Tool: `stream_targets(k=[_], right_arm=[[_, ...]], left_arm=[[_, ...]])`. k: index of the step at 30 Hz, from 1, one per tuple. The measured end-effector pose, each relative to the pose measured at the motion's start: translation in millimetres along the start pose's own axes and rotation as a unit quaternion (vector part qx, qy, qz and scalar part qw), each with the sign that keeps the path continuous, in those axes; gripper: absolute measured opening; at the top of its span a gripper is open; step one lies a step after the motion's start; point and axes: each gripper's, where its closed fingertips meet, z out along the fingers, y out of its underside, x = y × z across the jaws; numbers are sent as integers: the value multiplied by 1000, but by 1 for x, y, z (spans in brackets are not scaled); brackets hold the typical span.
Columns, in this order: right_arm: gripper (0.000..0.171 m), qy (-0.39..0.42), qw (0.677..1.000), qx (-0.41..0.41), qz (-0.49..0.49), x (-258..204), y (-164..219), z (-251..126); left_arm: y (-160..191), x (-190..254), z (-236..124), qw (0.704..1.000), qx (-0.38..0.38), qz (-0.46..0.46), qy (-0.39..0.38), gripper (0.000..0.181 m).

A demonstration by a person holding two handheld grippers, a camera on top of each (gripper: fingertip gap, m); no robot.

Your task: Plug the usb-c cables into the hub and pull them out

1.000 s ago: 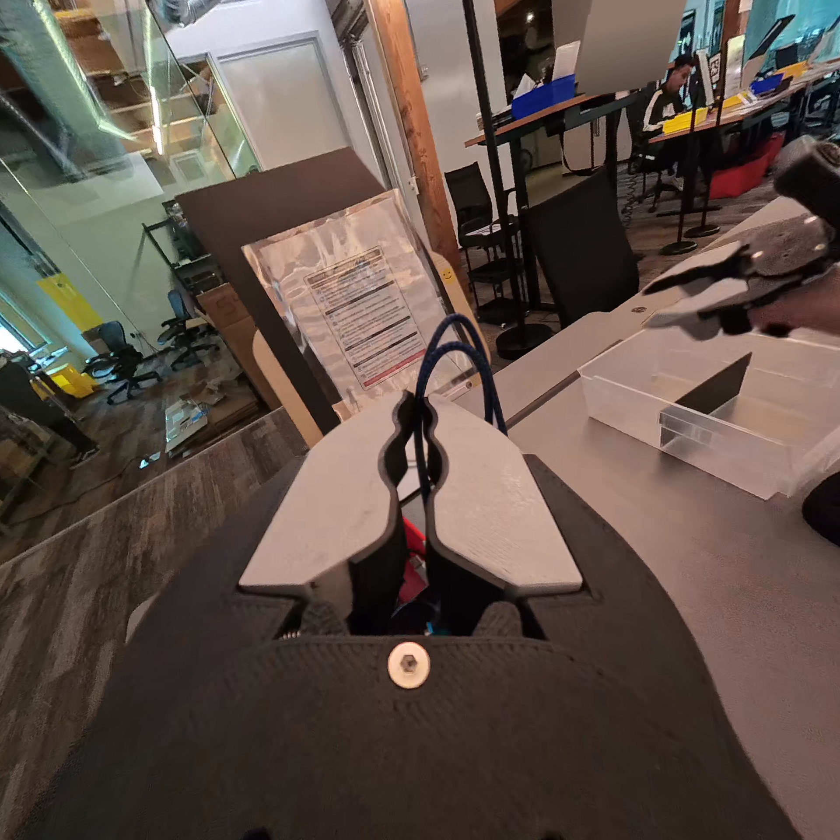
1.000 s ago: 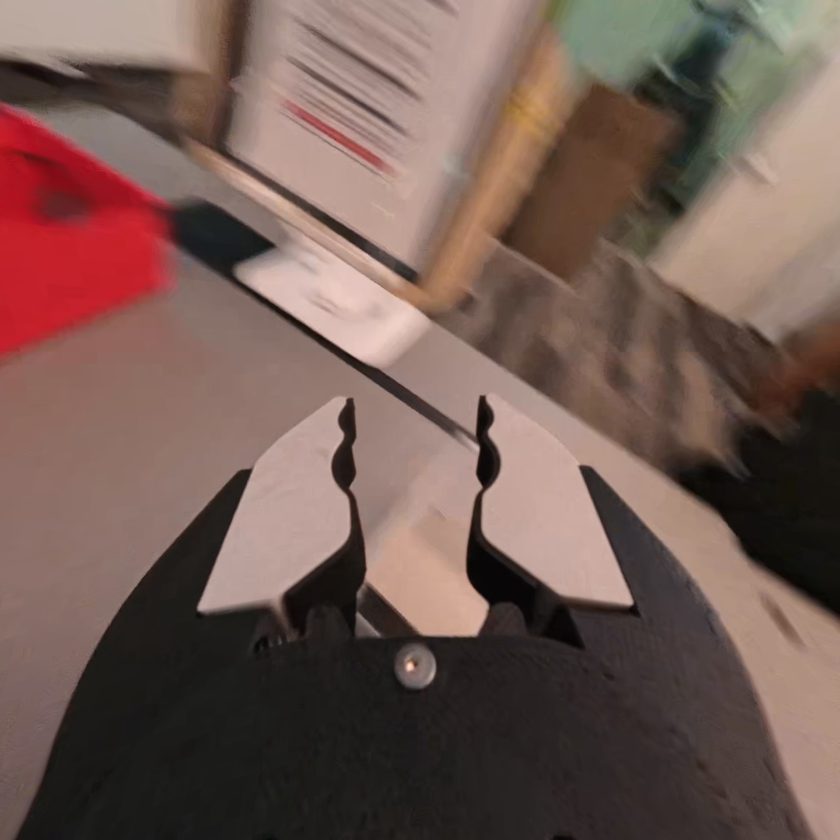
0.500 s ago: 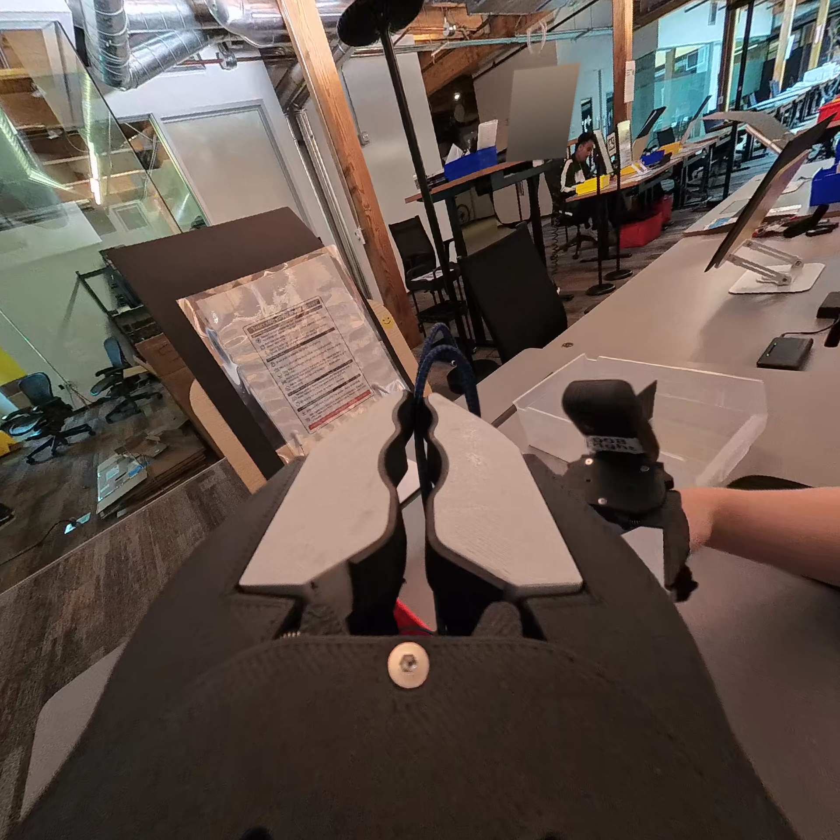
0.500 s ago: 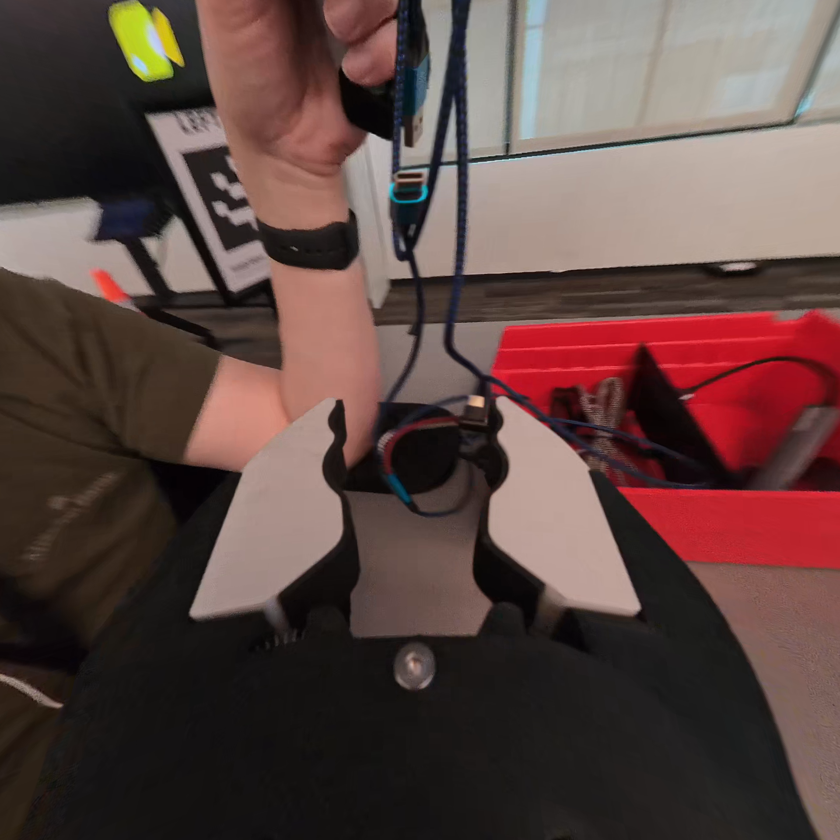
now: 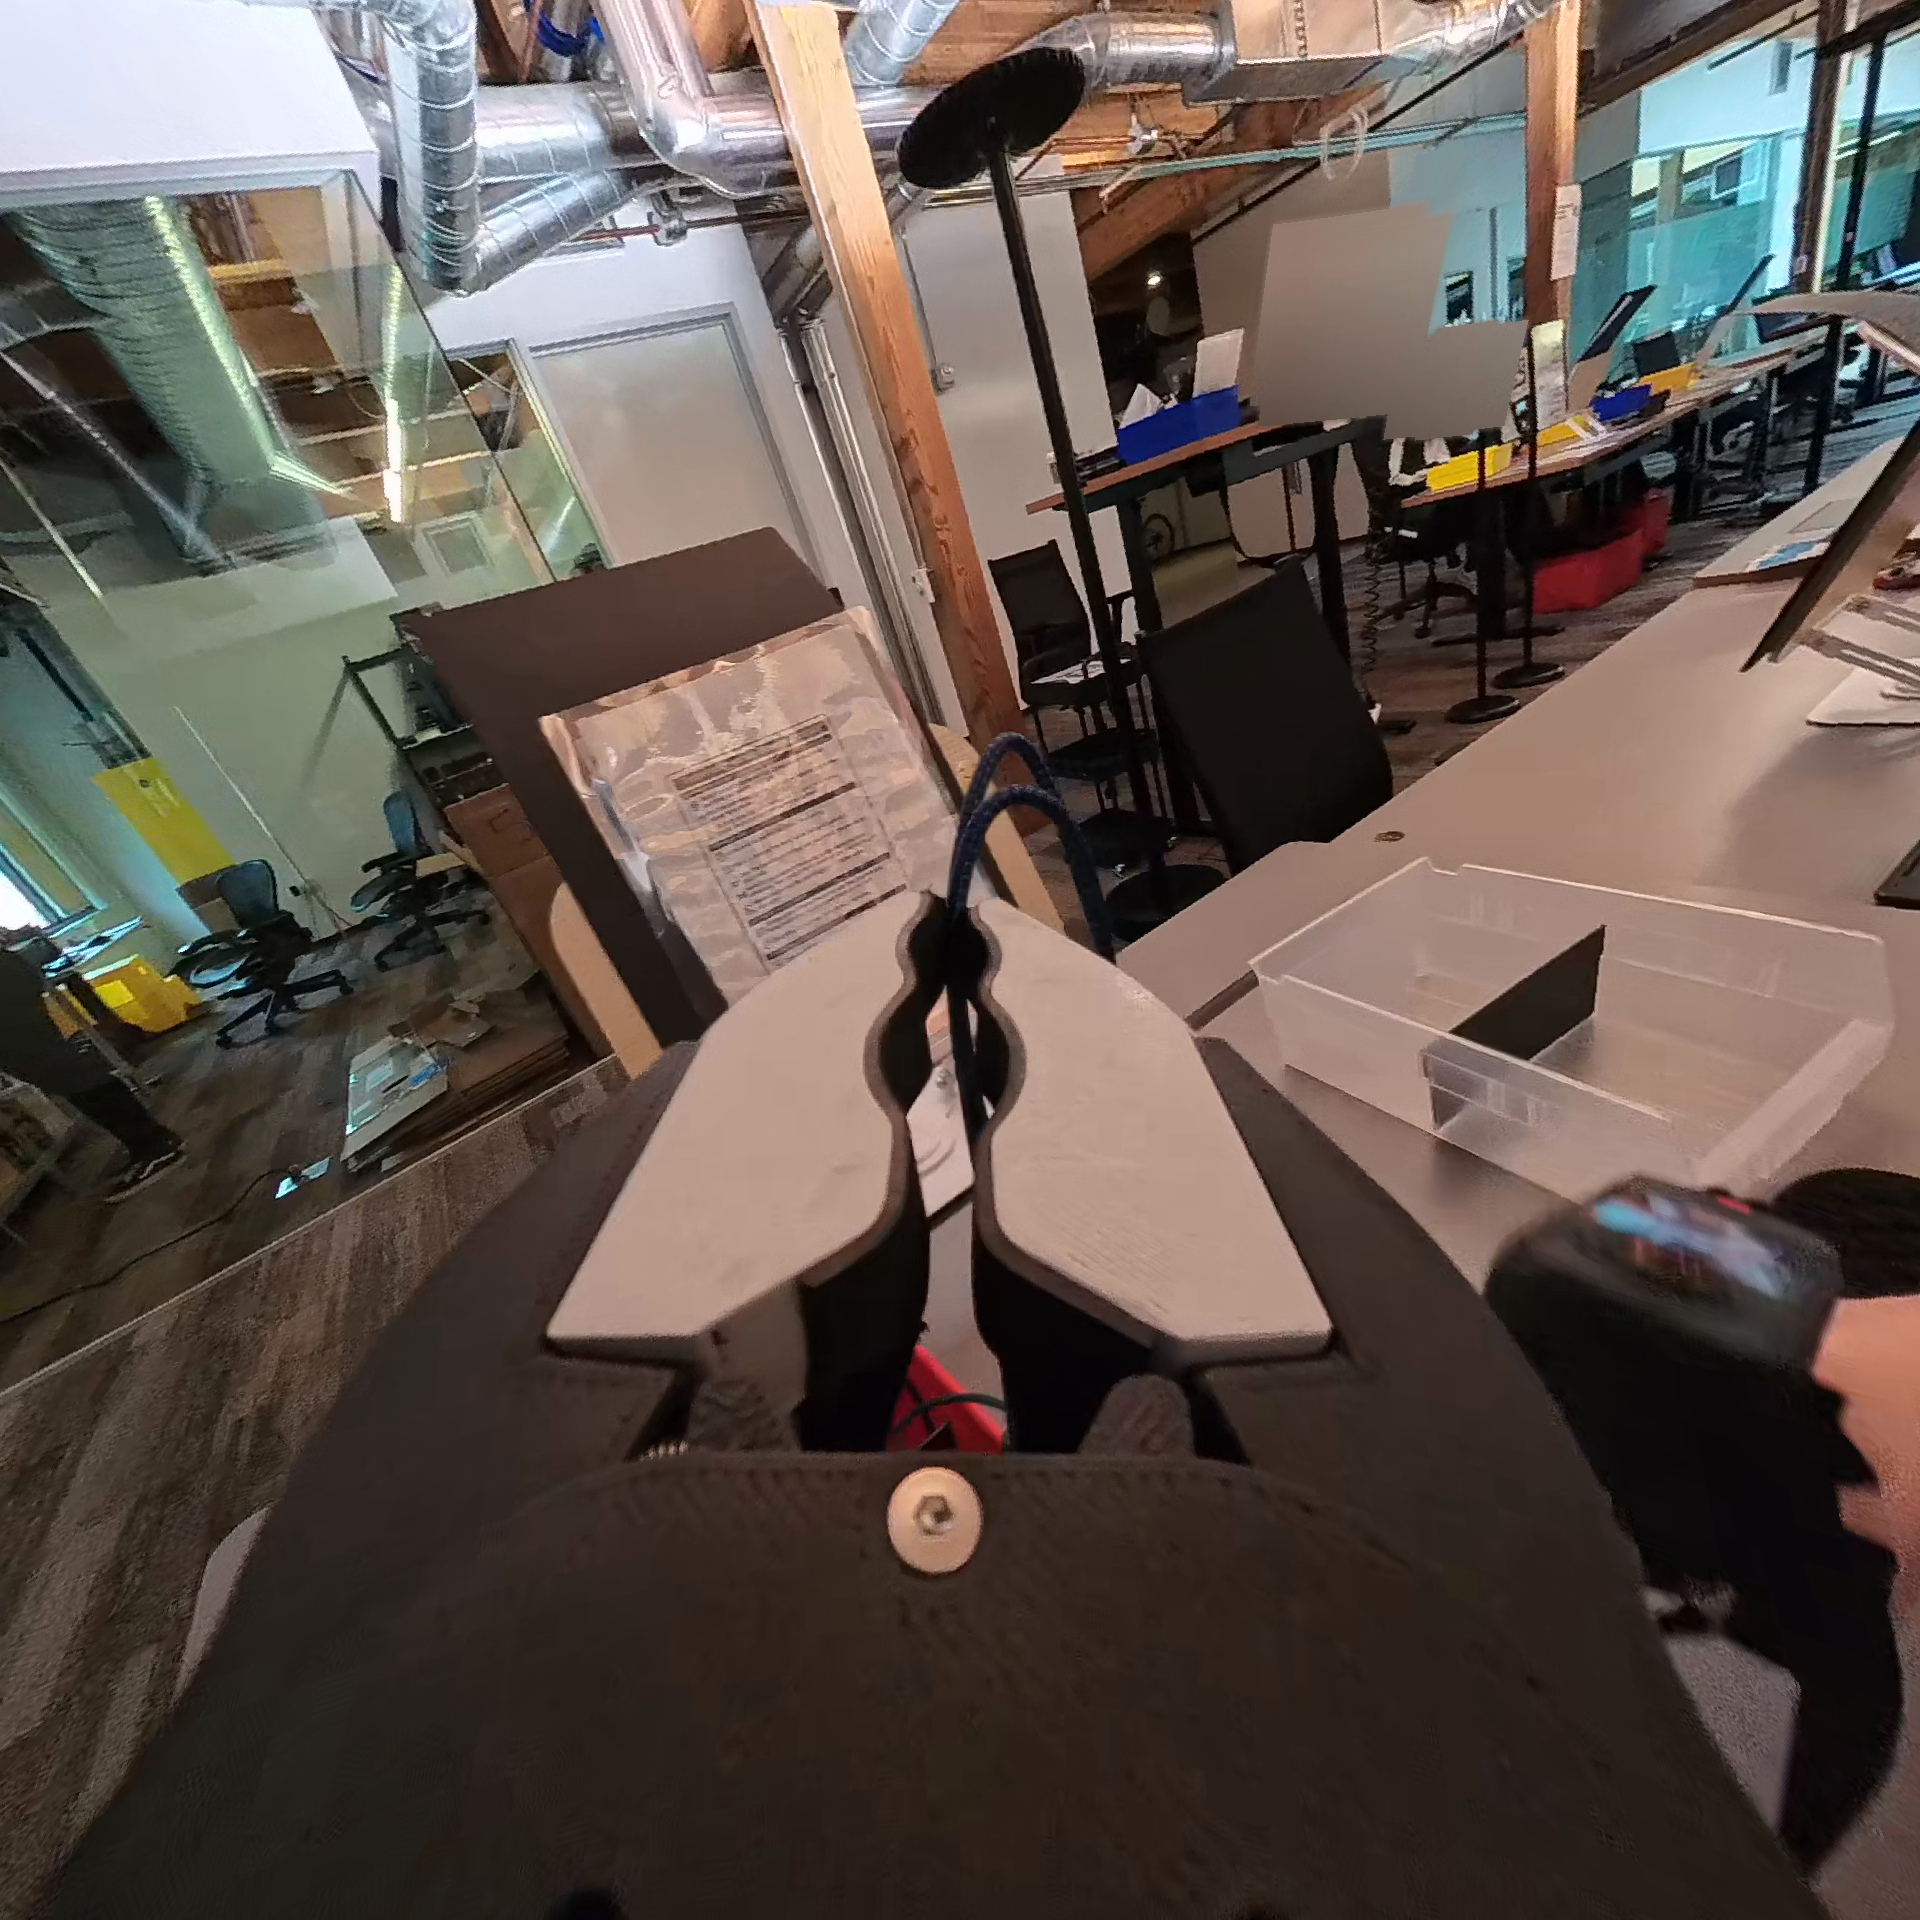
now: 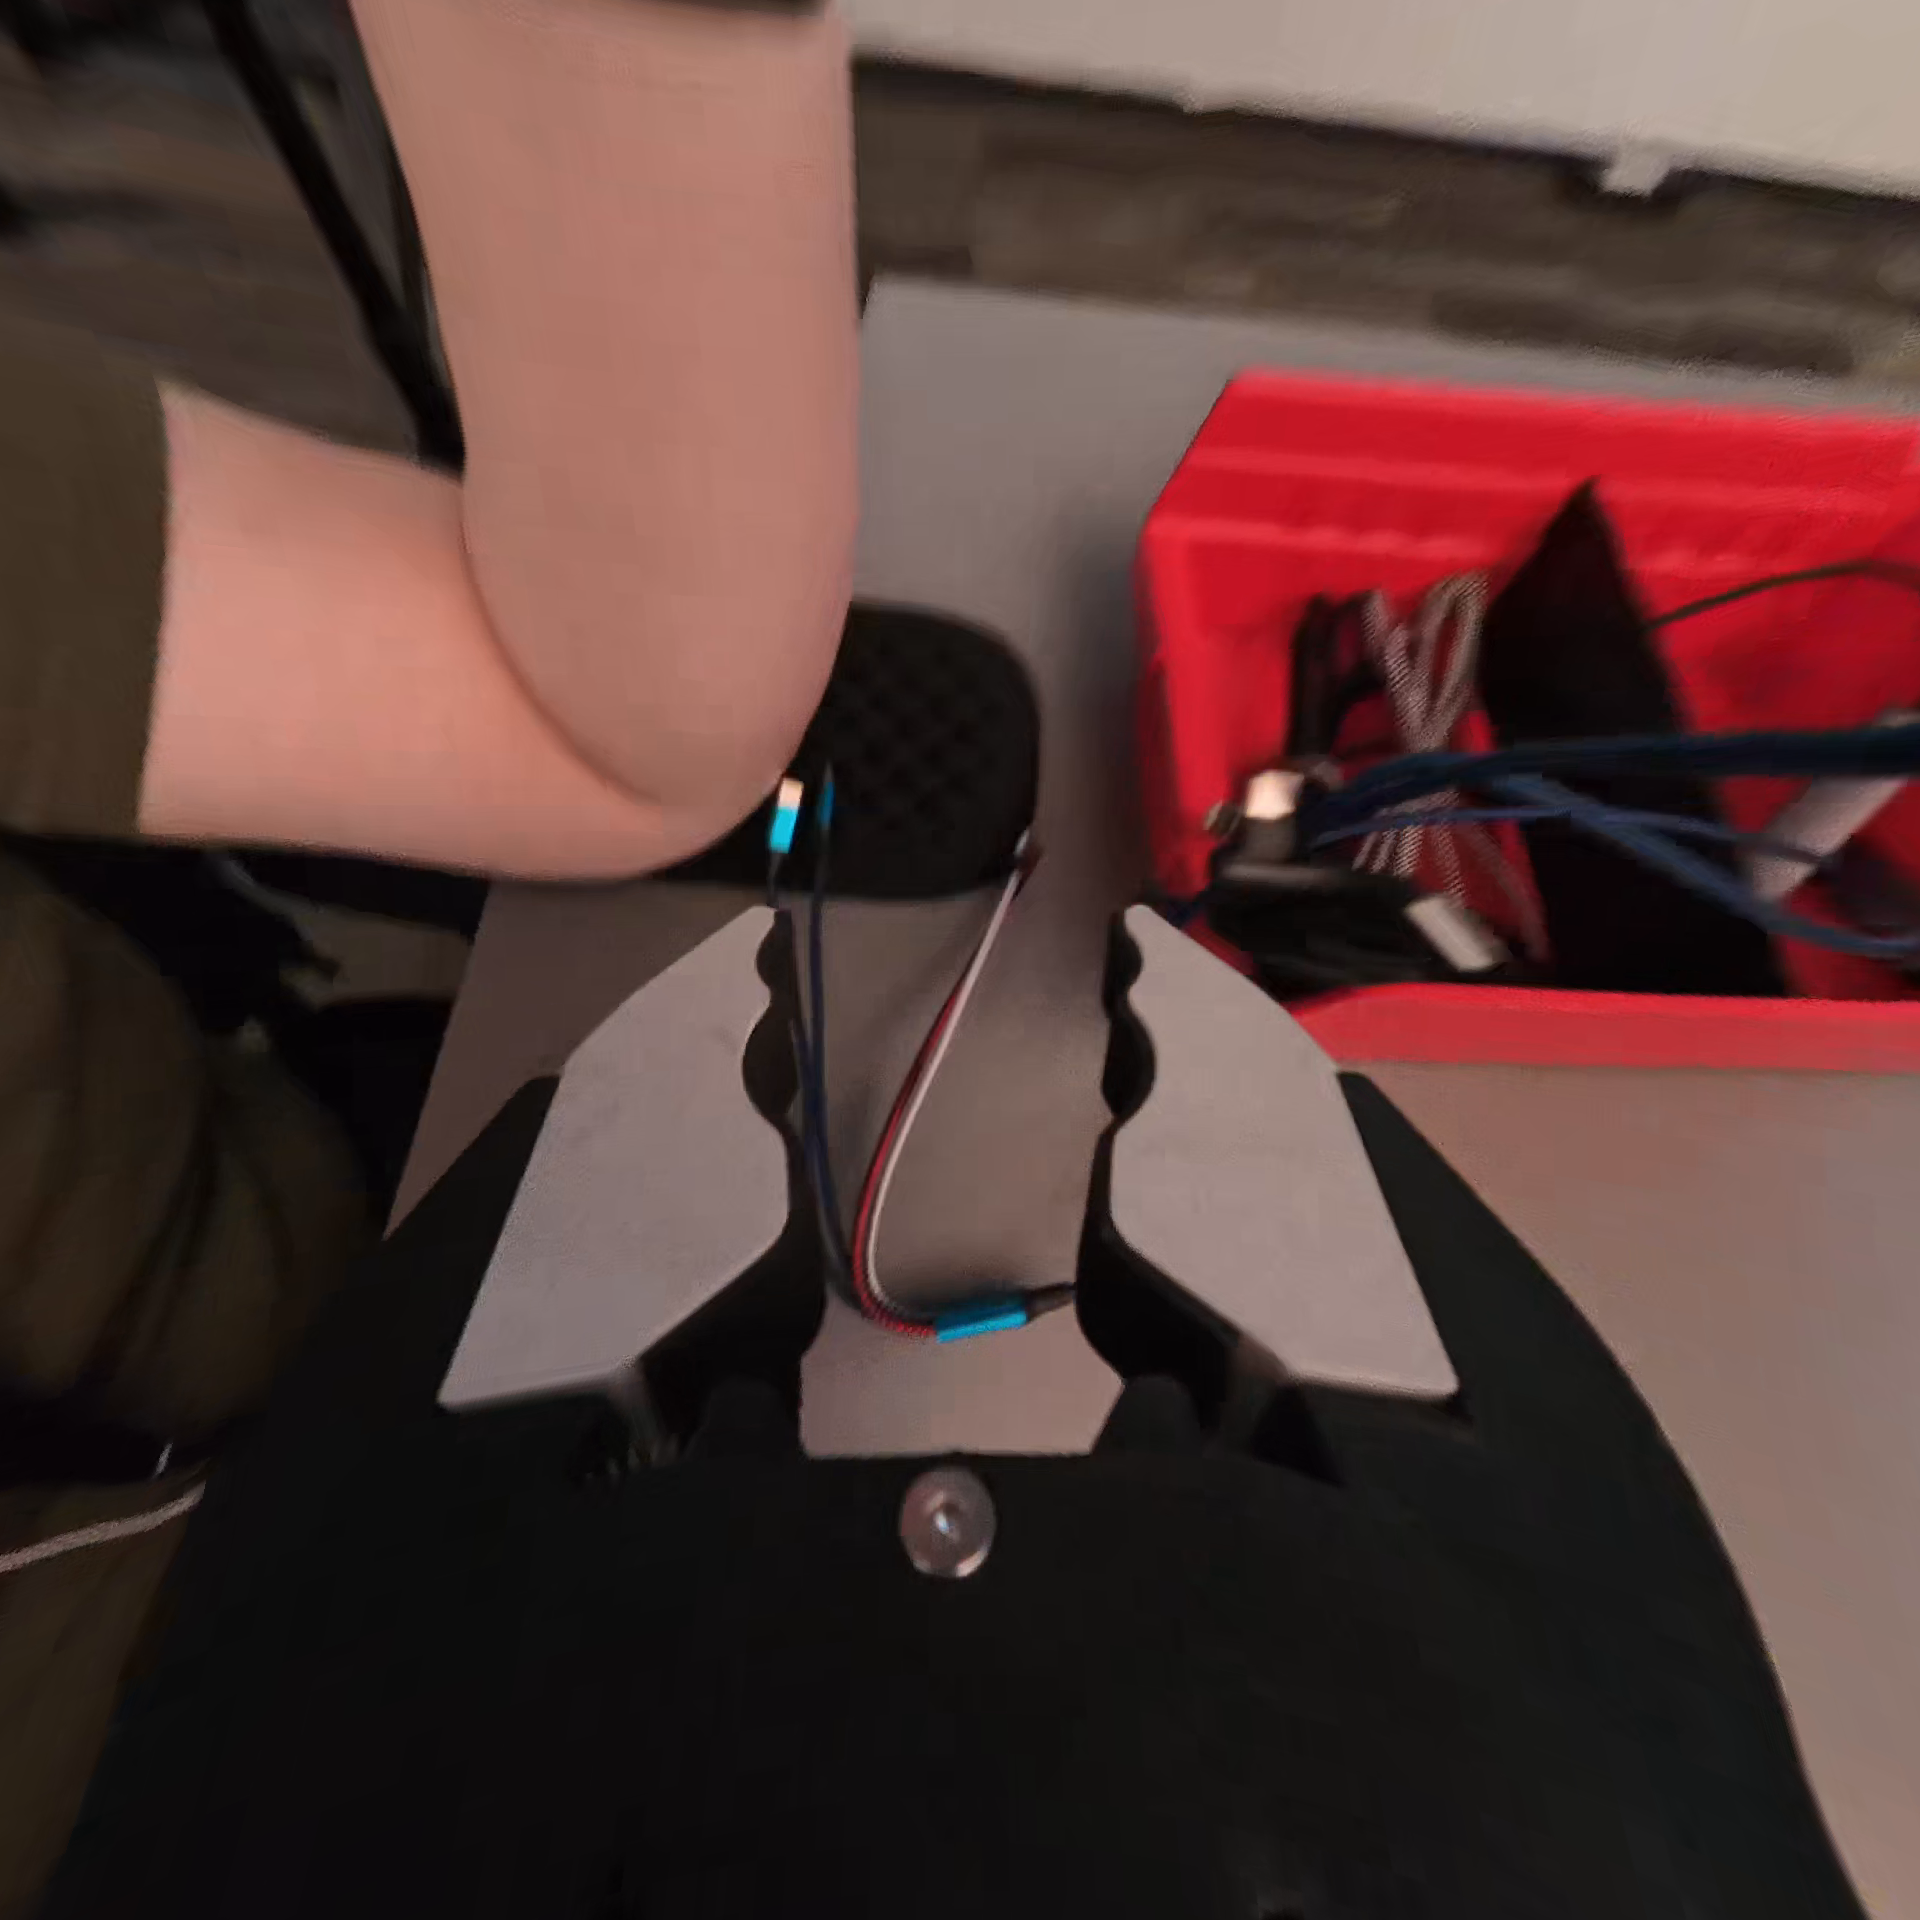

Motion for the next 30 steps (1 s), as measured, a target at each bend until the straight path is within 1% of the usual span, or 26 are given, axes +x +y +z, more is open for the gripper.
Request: stream_targets(k=[1,2,3,5,8,10,12,13,14,15,16,17,20,23,25,27,30], right_arm=[[63,-2,999,-36,-17,-4,12,9],[67,14,997,-65,-42,-2,23,17],[71,37,993,-86,-69,2,32,23],[81,45,986,-126,-103,2,48,33],[89,-15,987,-140,-75,-16,64,48],[92,-26,985,-155,-73,-20,76,59],[93,-34,976,-192,-95,-23,93,66],[91,-37,972,-207,-104,-24,101,69],[80,-47,973,-201,-99,-28,101,71],[45,-63,974,-197,-91,-32,101,72],[22,-77,970,-212,-95,-34,106,71],[12,-86,968,-217,-94,-37,106,70],[7,-66,956,-257,-124,-27,110,59],[7,-64,960,-245,-119,-19,92,30],[7,-68,974,-200,-86,-15,65,3],[7,-62,986,-139,-64,-9,35,-29],[7,-39,996,-61,-57,4,4,-80]], left_arm=[[0,-4,-3,1000,1,-1,-7,2],[-1,-8,-6,1000,2,-3,-13,1],[-2,-12,-10,1000,4,-6,-18,2],[-3,-20,-20,1000,8,-14,-26,2],[-7,-36,-36,998,24,-30,-43,2],[-9,-47,-48,997,37,-42,-54,2],[-13,-56,-62,995,54,-53,-63,2],[-15,-59,-70,994,62,-57,-67,2],[-17,-63,-77,993,71,-61,-71,2],[-19,-65,-85,992,78,-64,-74,2],[-20,-68,-92,991,83,-66,-76,2],[-21,-69,-98,991,86,-66,-78,2],[-24,-71,-114,989,99,-63,-87,1],[-31,-67,-125,987,119,-62,-84,2],[-41,-61,-135,984,149,-52,-85,2],[-52,-53,-150,978,183,-42,-89,2],[-65,-34,-170,971,226,-33,-66,2]])
